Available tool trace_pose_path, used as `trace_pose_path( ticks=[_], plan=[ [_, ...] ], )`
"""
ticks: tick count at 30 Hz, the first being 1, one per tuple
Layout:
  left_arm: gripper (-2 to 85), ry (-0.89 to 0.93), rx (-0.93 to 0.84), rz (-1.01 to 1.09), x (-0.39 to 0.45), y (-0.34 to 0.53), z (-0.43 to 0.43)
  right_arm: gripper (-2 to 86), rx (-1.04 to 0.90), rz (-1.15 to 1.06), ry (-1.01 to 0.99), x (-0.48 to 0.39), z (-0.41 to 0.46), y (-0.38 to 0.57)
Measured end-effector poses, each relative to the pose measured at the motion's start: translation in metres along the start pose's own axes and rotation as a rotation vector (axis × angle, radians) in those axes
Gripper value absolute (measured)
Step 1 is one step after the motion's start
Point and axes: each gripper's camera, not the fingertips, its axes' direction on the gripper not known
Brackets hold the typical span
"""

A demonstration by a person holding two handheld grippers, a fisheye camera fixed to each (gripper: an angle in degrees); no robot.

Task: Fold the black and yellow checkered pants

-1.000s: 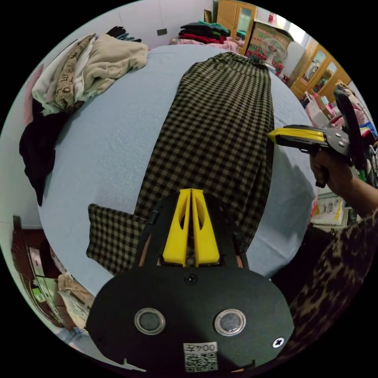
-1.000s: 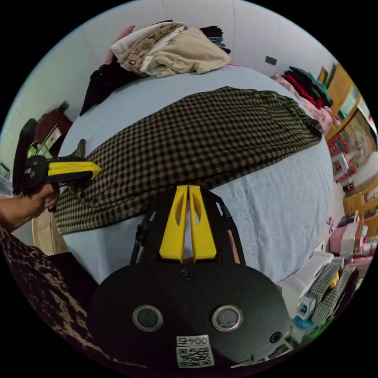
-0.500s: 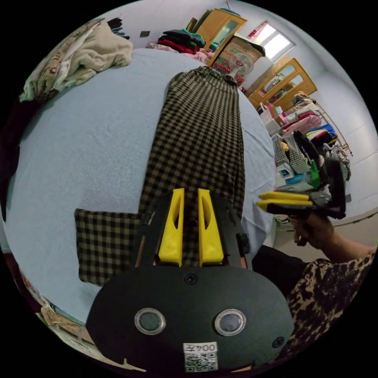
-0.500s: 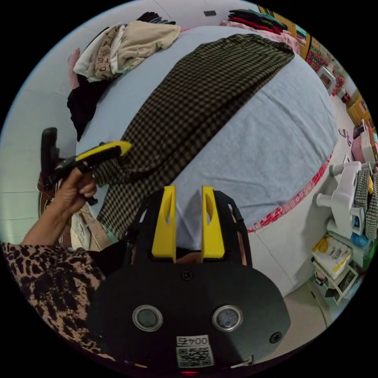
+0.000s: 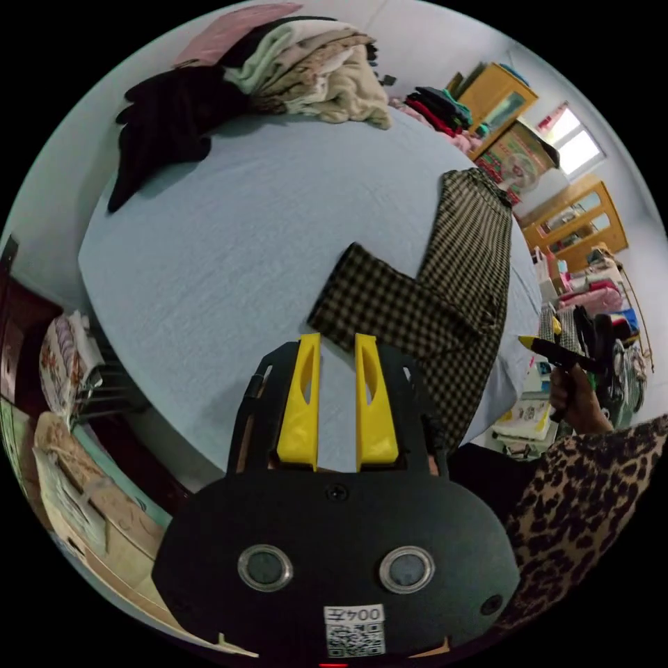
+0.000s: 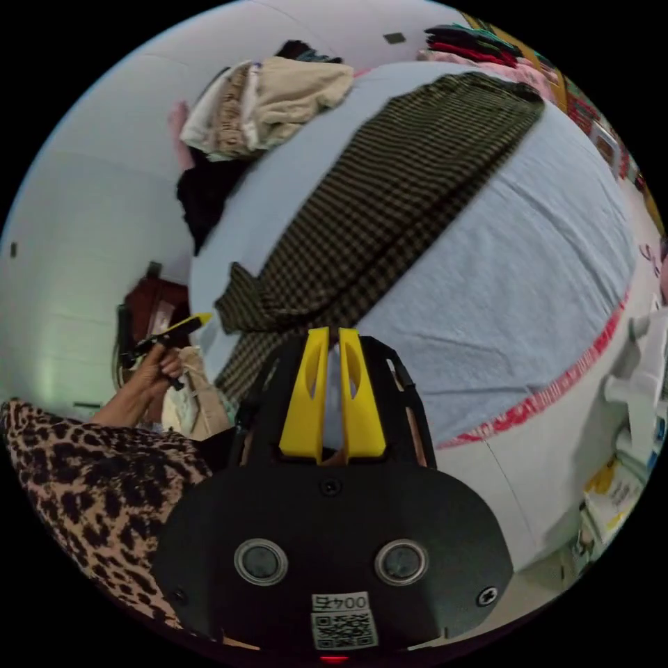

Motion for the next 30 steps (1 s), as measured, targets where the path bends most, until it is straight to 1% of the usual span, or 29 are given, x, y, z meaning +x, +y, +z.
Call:
trace_pose_path(
  ticks=[2, 6, 10, 13, 15, 17, 21, 24, 26, 27, 29, 30],
  plan=[
    [7.8, 0.007, -0.009, -0.061, -0.009, 0.01, -0.013, 6.5, -0.003, -0.088, -0.069, -0.027, 0.015, -0.001],
    [8.3, 0.07, -0.022, -0.085, -0.015, 0.013, -0.03, 8.4, -0.017, -0.168, -0.113, -0.069, 0.05, -0.009],
    [8.3, 0.128, -0.04, -0.046, -0.016, 0.009, -0.045, 8.7, -0.031, -0.224, -0.071, -0.115, 0.108, -0.018],
    [7.2, 0.139, -0.068, 0.007, -0.01, 0.01, -0.053, 9.0, -0.031, -0.288, 0.023, -0.148, 0.153, -0.019],
    [6.0, 0.135, -0.09, 0.038, -0.007, 0.011, -0.061, 9.2, -0.069, -0.321, 0.103, -0.166, 0.182, -0.017],
    [4.5, 0.21, -0.108, 0.092, -0.004, 0.014, -0.071, 7.7, -0.118, -0.332, 0.145, -0.182, 0.215, -0.012],
    [3.6, 0.267, -0.141, 0.17, 0.009, 0.022, -0.087, 3.0, -0.163, -0.311, 0.169, -0.203, 0.242, 0.005],
    [3.3, 0.293, -0.046, 0.29, 0.027, 0.032, -0.123, 1.3, -0.093, -0.264, 0.169, -0.216, 0.232, 0.026],
    [3.2, 0.375, 0.035, 0.451, 0.05, 0.043, -0.16, 1.1, 0.035, -0.235, 0.111, -0.23, 0.202, 0.06],
    [3.1, 0.398, 0.052, 0.506, 0.058, 0.048, -0.17, 1.2, 0.066, -0.228, 0.105, -0.234, 0.194, 0.071],
    [3.0, 0.444, 0.091, 0.709, 0.089, 0.07, -0.204, 1.4, 0.166, -0.19, 0.109, -0.249, 0.17, 0.124],
    [3.0, 0.462, 0.094, 0.755, 0.096, 0.077, -0.211, 1.6, 0.184, -0.175, 0.112, -0.253, 0.167, 0.138]
  ],
)
